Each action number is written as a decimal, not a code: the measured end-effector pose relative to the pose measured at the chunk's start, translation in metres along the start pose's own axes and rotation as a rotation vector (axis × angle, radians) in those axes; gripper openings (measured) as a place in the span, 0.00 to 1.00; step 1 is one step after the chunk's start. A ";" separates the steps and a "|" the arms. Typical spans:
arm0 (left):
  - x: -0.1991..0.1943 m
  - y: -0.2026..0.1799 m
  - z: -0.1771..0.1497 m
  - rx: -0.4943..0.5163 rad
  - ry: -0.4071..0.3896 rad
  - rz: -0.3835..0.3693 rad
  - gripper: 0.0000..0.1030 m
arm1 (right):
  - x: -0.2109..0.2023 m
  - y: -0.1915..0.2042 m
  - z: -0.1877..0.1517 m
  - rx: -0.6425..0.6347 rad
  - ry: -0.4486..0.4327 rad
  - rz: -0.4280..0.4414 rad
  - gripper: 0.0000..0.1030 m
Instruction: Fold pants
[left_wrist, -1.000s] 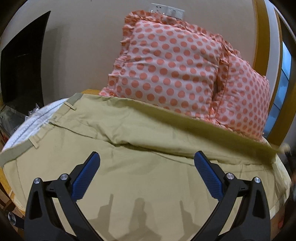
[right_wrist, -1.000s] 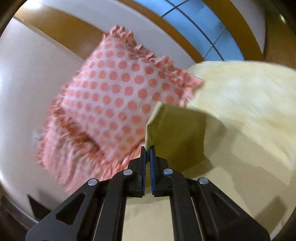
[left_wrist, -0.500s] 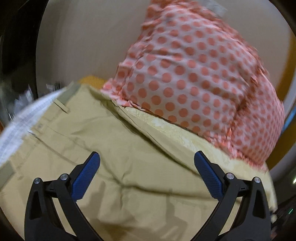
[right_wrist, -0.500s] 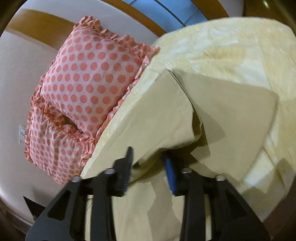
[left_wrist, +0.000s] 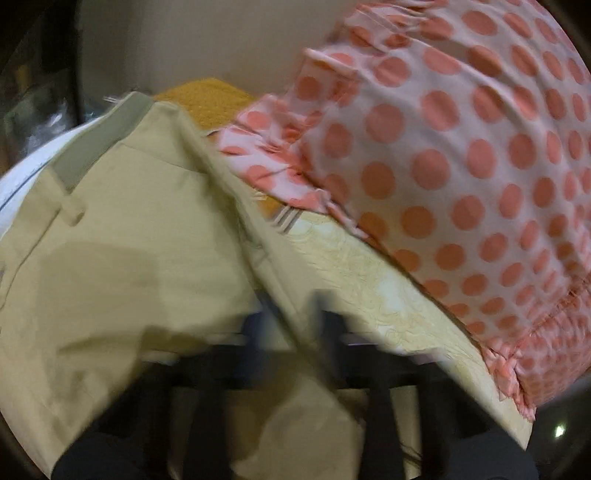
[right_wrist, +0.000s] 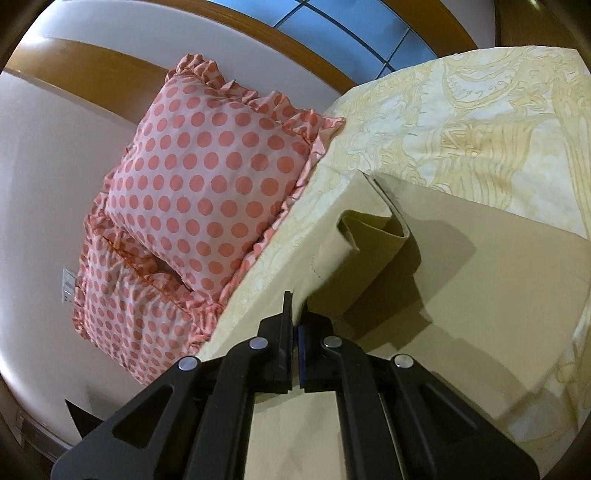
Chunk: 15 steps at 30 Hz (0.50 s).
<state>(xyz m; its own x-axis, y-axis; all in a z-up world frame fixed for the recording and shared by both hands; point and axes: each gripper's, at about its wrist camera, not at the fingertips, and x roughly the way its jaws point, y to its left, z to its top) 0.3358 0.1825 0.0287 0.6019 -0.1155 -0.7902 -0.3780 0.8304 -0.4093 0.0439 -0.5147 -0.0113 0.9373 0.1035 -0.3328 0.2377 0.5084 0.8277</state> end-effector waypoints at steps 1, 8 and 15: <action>-0.005 0.003 -0.003 -0.012 0.002 -0.005 0.04 | -0.002 0.002 0.003 -0.003 -0.008 0.008 0.02; -0.151 0.046 -0.084 0.058 -0.182 -0.154 0.04 | -0.046 0.010 0.014 -0.037 -0.092 0.038 0.02; -0.230 0.110 -0.204 0.024 -0.216 -0.158 0.04 | -0.077 -0.018 -0.003 -0.011 -0.106 -0.022 0.02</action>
<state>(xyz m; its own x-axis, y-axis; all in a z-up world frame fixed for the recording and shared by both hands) 0.0126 0.1895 0.0724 0.7892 -0.1274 -0.6008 -0.2528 0.8242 -0.5068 -0.0329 -0.5294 -0.0017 0.9536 0.0012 -0.3009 0.2567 0.5189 0.8154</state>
